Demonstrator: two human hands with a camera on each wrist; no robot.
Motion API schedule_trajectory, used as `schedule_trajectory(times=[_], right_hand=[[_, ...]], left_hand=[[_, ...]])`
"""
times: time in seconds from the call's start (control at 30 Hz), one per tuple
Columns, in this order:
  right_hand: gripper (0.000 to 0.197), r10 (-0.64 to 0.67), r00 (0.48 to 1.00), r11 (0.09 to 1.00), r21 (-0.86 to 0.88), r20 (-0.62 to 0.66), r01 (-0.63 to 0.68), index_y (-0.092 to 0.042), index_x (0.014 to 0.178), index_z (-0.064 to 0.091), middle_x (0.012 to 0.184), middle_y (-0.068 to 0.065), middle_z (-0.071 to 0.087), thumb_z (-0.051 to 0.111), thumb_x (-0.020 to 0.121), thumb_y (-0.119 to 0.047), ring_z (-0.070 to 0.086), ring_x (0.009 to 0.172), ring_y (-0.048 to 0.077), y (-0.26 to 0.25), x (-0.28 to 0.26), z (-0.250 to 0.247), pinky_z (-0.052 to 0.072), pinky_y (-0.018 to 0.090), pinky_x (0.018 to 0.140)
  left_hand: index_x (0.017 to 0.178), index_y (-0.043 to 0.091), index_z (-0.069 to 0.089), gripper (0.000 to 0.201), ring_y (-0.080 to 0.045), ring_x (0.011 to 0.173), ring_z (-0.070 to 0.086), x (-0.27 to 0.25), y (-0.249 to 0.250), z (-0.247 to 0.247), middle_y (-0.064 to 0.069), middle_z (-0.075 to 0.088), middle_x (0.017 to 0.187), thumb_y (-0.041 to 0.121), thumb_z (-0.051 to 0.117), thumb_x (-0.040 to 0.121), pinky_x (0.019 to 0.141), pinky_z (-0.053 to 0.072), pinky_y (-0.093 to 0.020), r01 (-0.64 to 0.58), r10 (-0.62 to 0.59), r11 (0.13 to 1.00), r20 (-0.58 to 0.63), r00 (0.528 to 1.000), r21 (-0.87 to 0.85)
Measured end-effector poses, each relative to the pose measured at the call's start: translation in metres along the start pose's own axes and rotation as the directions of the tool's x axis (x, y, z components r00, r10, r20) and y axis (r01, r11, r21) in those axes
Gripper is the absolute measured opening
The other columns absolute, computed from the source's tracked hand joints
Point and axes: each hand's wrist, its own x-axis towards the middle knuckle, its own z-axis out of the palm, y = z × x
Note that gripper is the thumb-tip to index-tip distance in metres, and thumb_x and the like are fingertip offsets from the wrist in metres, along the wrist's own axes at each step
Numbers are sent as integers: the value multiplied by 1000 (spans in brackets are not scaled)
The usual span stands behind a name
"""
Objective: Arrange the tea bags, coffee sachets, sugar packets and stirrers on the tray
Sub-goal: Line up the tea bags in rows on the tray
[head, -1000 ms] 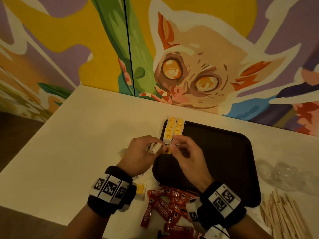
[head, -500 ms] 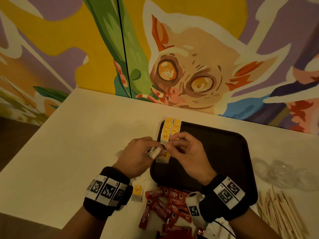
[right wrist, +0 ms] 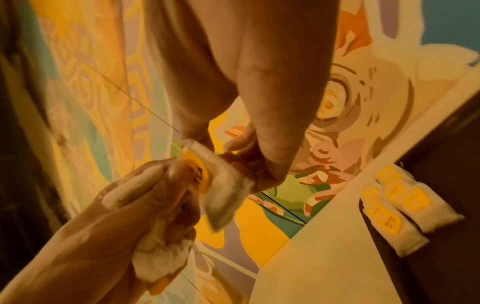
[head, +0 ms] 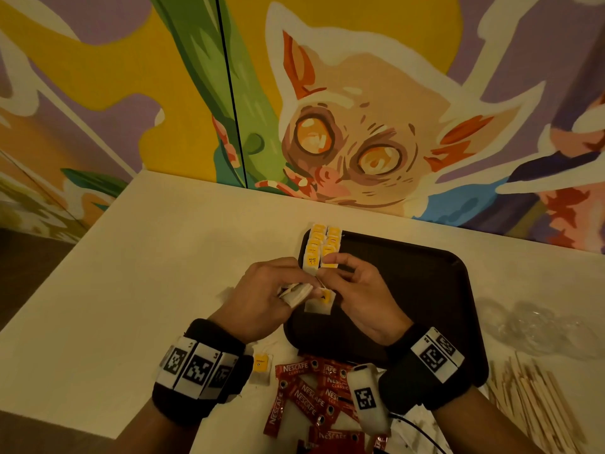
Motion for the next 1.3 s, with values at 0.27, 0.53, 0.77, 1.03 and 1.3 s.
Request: schedule_trajectory(times=[0.27,0.53,0.77,1.03,1.3], right_hand=[[27,108,989,994,18,104,-110,-14,90,77,91,18,61,55,95,1,52,70,17,10,-3,-2,48,24,60],[19,103,981,989,-126,167,-82,-16,105,74,79,2,63,57,97,-12,54,68,12,33,-6,-7,47,24,63],[9,-35,998,917,-396,58,55,-18,98,72,69,-18,67,65,93,-18,55,57,-5,47,12,-3,46,15,57],[19,72,973,816,-549,-218,-183,-17,110,70,103,-6,68,66,93,-23,63,66,5,79,86,-17,48,13,54],[5,156,910,627,-673,-385,-392,-21,88,69,112,11,66,68,89,-25,66,96,28,100,144,-17,57,38,87]], left_hand=[[90,22,76,8,-2,70,60,-4,-7,3,12,64,79,23,70,84,61,48,-21,53,-52,999,-145,988,8],[90,27,75,20,-1,72,60,-12,-27,14,17,64,79,9,74,81,62,47,-18,174,-150,977,-180,972,122],[85,25,73,4,-4,74,62,-13,-39,22,13,67,79,27,70,84,63,45,-11,279,-247,958,-301,921,67],[77,4,60,21,-17,59,53,-15,-47,21,-3,51,61,20,65,91,56,46,-30,411,-826,430,-167,538,-804],[76,8,57,19,-19,62,52,-18,-56,19,-4,50,62,16,61,92,56,44,-31,351,-858,285,-74,509,-892]])
